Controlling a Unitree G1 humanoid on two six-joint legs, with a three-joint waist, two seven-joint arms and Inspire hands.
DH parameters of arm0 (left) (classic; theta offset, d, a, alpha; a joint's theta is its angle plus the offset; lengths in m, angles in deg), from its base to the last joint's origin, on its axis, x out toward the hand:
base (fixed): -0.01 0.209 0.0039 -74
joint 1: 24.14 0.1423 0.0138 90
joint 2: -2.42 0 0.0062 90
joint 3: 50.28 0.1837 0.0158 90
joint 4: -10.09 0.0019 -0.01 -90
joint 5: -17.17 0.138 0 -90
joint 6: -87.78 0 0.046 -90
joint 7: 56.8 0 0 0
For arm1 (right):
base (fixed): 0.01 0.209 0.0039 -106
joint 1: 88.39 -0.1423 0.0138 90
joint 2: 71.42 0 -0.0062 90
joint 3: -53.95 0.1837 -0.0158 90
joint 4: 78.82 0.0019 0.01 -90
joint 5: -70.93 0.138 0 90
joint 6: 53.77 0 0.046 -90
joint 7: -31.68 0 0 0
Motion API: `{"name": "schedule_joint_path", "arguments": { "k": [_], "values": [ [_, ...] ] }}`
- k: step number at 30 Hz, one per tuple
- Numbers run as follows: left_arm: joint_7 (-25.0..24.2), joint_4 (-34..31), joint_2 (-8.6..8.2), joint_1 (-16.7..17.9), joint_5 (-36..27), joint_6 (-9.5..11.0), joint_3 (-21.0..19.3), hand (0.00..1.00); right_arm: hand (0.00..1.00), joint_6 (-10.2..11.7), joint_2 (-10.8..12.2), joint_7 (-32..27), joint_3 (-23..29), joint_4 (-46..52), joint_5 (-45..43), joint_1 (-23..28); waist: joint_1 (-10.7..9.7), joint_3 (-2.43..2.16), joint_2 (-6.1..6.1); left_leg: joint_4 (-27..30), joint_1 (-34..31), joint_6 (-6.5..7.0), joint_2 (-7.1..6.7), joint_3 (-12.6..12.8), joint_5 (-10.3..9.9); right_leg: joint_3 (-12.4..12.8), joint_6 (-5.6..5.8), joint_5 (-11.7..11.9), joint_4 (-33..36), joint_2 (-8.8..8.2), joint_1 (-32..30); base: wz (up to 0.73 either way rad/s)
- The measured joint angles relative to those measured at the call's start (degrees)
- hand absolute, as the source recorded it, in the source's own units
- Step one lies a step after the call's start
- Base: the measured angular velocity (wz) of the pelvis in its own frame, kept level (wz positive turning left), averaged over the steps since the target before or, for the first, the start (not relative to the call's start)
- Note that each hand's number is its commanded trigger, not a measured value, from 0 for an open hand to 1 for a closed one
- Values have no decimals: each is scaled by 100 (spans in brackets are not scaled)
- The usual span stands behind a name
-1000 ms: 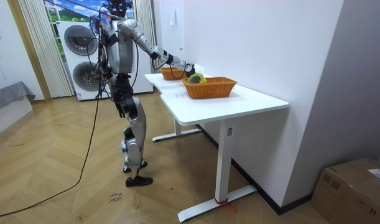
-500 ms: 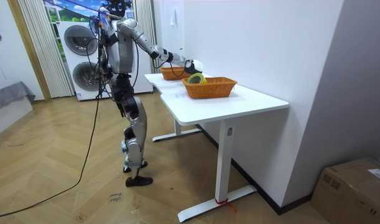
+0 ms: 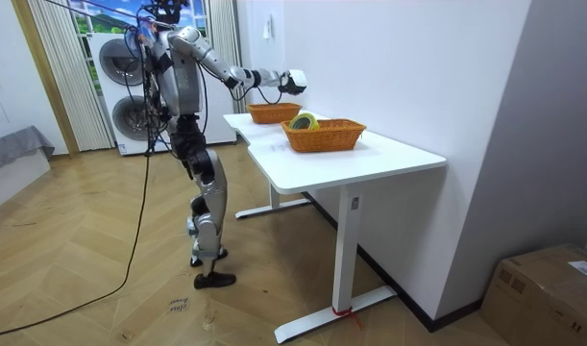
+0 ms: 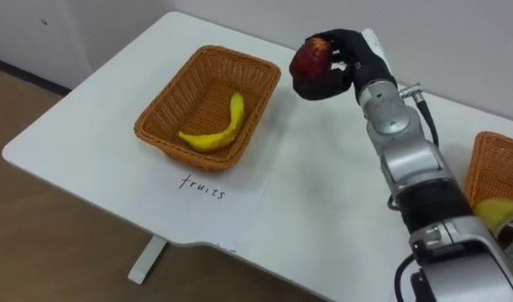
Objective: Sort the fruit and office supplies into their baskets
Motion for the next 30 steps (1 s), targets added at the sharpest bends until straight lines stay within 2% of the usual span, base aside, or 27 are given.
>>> {"name": "schedule_joint_path", "arguments": {
  "k": [7,14,18,25,30],
  "values": [
    [1,-1,-23,1,4,-9,-39,0,100,-103,62,35,-193,669,-66,5,144,9,-31,-17,58,10,-39,-24,2,-5,31,-35,-44,-20,68,2],
    [-39,-24,-52,3,119,-12,-100,0,100,-151,80,318,-252,1021,-748,28,270,10,-68,-28,91,65,-93,-95,-7,-3,87,-58,-72,-15,119,8],
    [-64,-122,-27,-60,218,-18,-174,0,100,-179,84,373,-414,997,-1146,27,439,73,-178,-81,136,64,-81,-90,-8,32,91,-58,-65,-16,104,-3],
    [-53,-125,-17,-135,204,-49,-210,0,100,-396,88,454,-948,933,-1456,28,522,99,-293,-96,158,81,-94,-139,-25,86,117,-75,9,-26,92,2],
    [-55,-130,71,-172,209,-47,-212,0,100,-413,88,586,-1021,917,-1465,28,619,83,-462,-94,181,97,-97,-135,-37,126,120,-76,7,-26,113,0]
  ]
}}
